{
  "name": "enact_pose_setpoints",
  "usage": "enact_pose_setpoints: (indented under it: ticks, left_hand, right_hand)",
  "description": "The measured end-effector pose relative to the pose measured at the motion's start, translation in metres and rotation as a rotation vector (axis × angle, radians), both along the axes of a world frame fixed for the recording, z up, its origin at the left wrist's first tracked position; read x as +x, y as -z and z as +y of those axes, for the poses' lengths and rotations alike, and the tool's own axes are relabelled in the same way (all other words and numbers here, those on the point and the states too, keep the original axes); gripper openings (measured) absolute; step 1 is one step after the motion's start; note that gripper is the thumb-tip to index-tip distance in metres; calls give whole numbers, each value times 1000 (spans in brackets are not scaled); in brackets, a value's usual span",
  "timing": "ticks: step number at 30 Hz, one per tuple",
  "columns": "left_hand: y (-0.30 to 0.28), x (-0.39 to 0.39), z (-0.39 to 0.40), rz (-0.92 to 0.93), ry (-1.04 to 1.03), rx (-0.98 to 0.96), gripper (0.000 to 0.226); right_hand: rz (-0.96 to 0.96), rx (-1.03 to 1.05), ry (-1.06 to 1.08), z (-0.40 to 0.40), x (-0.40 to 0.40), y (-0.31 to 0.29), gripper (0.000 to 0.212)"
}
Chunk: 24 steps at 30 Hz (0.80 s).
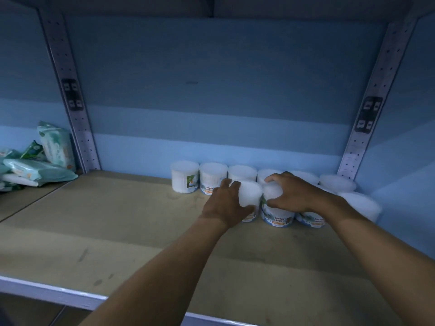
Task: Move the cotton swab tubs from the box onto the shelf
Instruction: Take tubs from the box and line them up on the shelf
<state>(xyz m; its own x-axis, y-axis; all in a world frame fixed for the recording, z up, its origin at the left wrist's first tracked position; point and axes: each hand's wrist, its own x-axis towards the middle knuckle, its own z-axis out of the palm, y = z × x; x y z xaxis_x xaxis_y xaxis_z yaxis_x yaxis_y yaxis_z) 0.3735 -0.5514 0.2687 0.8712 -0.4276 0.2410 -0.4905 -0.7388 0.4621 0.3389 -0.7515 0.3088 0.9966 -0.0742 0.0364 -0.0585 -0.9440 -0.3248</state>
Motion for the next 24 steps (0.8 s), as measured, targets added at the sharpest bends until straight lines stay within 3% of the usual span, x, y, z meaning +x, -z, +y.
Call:
enact_pose_setpoints:
  ticks: [5, 9, 12, 24]
  left_hand:
    - [-19, -23, 74, -36, -68, -39, 49]
    - [-33, -59, 173, -72, -205, -30, 31]
    - [-32, -97, 257, 1, -324, 2, 21]
    - [90, -269, 522, 449, -793, 192, 17]
  right_hand:
    - [-112, -4, -173, 66, -16, -18, 58]
    - [-153, 30, -379, 163, -30, -27, 49]
    - [-144, 72, -564, 246, -44, -24, 47]
    - [239, -105, -985, 505, -101, 94, 50]
